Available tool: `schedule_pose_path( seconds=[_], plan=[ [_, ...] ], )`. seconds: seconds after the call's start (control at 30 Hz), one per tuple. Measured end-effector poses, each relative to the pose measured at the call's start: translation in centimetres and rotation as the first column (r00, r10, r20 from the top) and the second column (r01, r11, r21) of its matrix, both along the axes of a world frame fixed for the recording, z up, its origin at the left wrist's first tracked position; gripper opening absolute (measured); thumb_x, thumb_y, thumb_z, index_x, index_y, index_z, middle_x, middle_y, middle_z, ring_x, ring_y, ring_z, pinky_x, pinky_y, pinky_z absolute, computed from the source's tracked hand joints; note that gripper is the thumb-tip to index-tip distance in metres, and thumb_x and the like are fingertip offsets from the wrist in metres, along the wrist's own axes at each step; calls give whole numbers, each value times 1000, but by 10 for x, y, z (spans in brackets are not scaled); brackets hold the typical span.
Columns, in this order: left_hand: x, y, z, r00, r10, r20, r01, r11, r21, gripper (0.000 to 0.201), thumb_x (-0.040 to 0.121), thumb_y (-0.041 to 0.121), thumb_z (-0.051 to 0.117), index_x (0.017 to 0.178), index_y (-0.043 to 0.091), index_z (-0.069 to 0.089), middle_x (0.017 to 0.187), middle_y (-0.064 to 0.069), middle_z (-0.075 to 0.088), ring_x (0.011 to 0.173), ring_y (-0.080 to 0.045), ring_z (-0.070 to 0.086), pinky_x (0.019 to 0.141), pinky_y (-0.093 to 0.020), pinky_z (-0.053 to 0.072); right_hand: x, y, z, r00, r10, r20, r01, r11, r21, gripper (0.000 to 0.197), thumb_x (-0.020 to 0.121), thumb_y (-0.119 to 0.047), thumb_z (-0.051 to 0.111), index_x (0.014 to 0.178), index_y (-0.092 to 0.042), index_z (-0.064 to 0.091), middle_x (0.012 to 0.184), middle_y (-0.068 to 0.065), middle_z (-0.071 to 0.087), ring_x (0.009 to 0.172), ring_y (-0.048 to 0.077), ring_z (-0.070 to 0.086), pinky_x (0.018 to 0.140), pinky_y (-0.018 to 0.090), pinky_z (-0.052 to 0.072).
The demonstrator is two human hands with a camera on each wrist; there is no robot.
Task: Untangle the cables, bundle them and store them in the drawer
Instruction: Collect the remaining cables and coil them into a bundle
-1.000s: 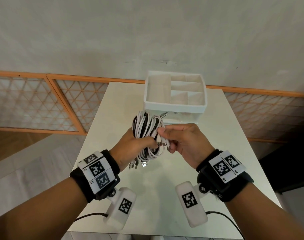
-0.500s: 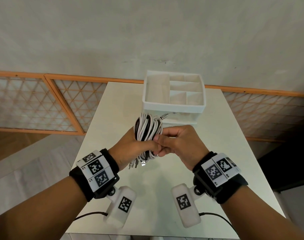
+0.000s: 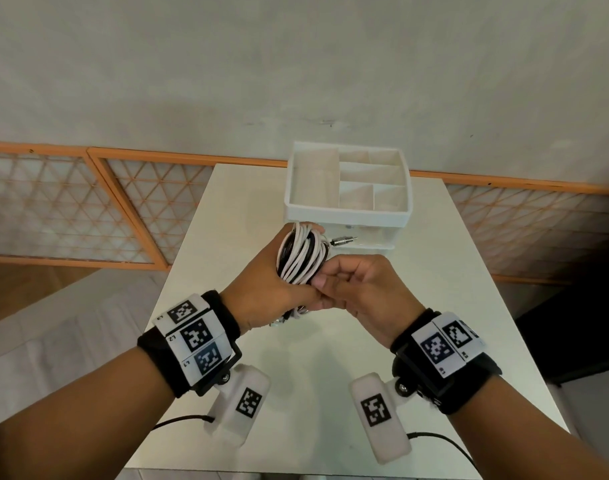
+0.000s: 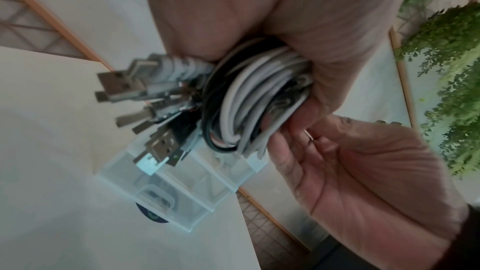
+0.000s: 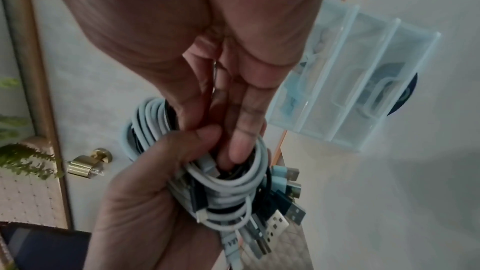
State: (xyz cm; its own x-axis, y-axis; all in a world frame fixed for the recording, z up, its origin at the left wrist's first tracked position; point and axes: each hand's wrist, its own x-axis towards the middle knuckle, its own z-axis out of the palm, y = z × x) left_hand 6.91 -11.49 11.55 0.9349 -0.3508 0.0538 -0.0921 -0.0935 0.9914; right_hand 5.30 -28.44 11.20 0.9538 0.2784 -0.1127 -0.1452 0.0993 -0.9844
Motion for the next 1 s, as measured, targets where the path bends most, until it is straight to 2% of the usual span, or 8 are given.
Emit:
schedule_pose_path(
  seconds=[0.27,0.37,0.53,0.6,0.67,0.83,0.93,1.0],
  plan=[
    [-4,-2,-4,996,67,-58,-68,997,-27,55,61,-3,66,114,5,52,91,-11,64,81,-16,63,75,-38,55,-1,9,-4,969,-118,215,177,943,-281,16,85,-4,72,71,-13,74,59,7,67,53,17,58,53,32,51],
    [-4,2,-10,992,70,-100,-76,996,-54,42,66,-3,62,108,-4,53,83,-16,64,77,-20,64,71,-35,53,-3,4,5,985,-13,170,63,954,-294,12,87,-4,70,80,-9,77,64,11,69,57,18,61,54,30,51],
    [-6,3,-11,973,86,-214,-113,986,-119,47,66,-4,56,113,-1,54,91,-17,72,83,-39,72,74,-42,59,17,-6,13,871,-328,365,450,832,-325,12,87,-19,64,97,-19,71,87,-8,70,60,27,64,58,38,56],
    [-7,4,-12,974,89,-207,-115,987,-113,46,66,-3,57,112,1,55,91,-18,72,85,-40,72,77,-44,59,22,-6,13,898,-266,350,398,829,-392,17,94,-19,59,106,-16,71,93,-1,72,61,18,66,62,38,57],
    [-6,2,-11,976,110,-189,-131,986,-107,44,66,-2,59,110,1,56,95,-24,69,86,-42,71,80,-48,58,20,-3,15,923,-234,305,341,864,-370,16,93,-6,58,91,-10,74,77,5,72,57,16,64,58,36,54],
    [-8,0,-12,984,118,-134,-129,989,-76,48,65,4,71,110,1,54,91,-13,65,85,-26,67,81,-38,56,6,6,16,961,-219,170,244,960,-138,15,90,6,59,85,1,72,71,13,71,60,27,65,55,34,56],
    [-9,1,-11,982,127,-136,-139,987,-79,51,65,8,75,111,1,54,98,-20,65,93,-34,65,90,-52,54,3,8,11,968,-230,98,232,972,-19,13,93,4,59,93,7,72,76,20,70,65,30,64,61,36,55],
    [-10,1,-7,984,117,-132,-131,986,-104,45,67,6,74,107,0,53,92,-19,63,89,-27,65,84,-48,57,2,9,6,974,-212,76,211,977,20,12,90,3,64,97,8,71,82,25,70,70,32,65,66,37,55]
  ],
)
